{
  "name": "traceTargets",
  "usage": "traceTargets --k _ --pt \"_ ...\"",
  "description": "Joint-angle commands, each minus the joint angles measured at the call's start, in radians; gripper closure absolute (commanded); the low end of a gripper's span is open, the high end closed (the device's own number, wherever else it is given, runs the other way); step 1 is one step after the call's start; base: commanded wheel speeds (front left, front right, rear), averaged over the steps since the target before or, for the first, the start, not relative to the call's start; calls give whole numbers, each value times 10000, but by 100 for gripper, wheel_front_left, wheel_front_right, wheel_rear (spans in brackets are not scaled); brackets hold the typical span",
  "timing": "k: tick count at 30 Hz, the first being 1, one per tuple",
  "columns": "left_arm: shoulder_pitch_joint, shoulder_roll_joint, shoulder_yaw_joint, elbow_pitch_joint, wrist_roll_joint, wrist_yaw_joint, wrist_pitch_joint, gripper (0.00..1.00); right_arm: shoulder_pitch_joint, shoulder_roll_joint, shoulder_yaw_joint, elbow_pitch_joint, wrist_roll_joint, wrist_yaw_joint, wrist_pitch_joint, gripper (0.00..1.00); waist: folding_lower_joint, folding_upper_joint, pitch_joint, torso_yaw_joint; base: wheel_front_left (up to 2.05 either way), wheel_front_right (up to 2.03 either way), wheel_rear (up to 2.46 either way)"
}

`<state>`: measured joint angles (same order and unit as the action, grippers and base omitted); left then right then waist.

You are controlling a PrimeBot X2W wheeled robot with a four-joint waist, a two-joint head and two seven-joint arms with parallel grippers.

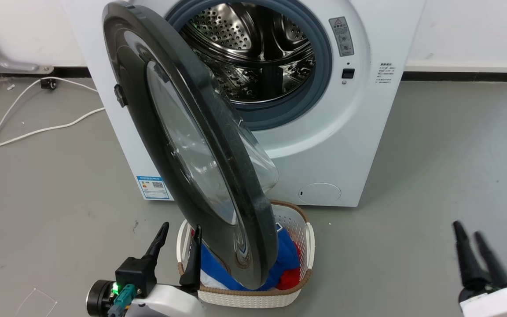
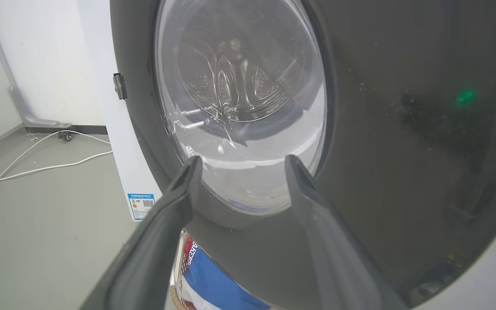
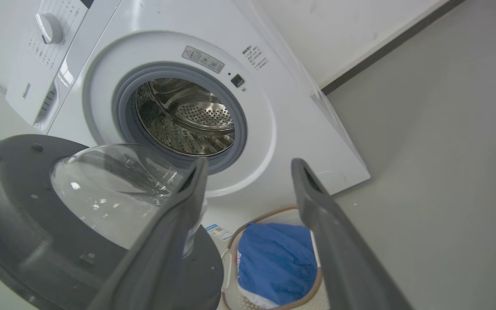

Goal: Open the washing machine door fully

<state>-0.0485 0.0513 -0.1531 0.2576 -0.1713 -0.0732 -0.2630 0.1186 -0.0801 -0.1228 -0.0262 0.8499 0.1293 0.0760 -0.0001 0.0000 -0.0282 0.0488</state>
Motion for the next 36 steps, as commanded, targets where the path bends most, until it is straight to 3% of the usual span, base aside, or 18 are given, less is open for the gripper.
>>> traceTargets --k 1,6,9,10,14,30,32,36 --pt "64 -14 70 -22 31 53 -25 0 -131 -103 -158 -172 -1088 25 -335 0 1 0 -13 -21 0 0 0" --pt "57 -12 211 -27 103 29 -25 0 -390 -52 -265 -870 -4405 22 -1194 0 1 0 -41 -70 0 0 0" --pt "69 9 269 -24 199 24 -25 0 -199 33 -13 -1185 -5769 15 -1358 0 1 0 -72 -84 0 0 0" --pt "80 18 326 -18 262 -14 -25 0 130 81 362 -1297 -6754 13 -1360 0 1 0 -85 -95 0 0 0" --pt "100 23 380 -3 302 -50 -25 0 478 180 648 -1114 -7248 13 -1387 0 1 0 -105 -123 0 0 0" --pt "123 13 451 121 395 -107 -25 0 296 311 812 -822 -7236 13 -1375 0 1 0 -72 -212 0 0 0" --pt "118 12 459 127 380 -103 -25 100 300 311 818 -846 -7226 13 -1368 0 1 0 -72 -210 0 0 0" --pt "83 35 497 33 407 -102 -25 100 320 313 816 -873 -7219 15 -1364 0 1 0 -70 -194 0 0 0"
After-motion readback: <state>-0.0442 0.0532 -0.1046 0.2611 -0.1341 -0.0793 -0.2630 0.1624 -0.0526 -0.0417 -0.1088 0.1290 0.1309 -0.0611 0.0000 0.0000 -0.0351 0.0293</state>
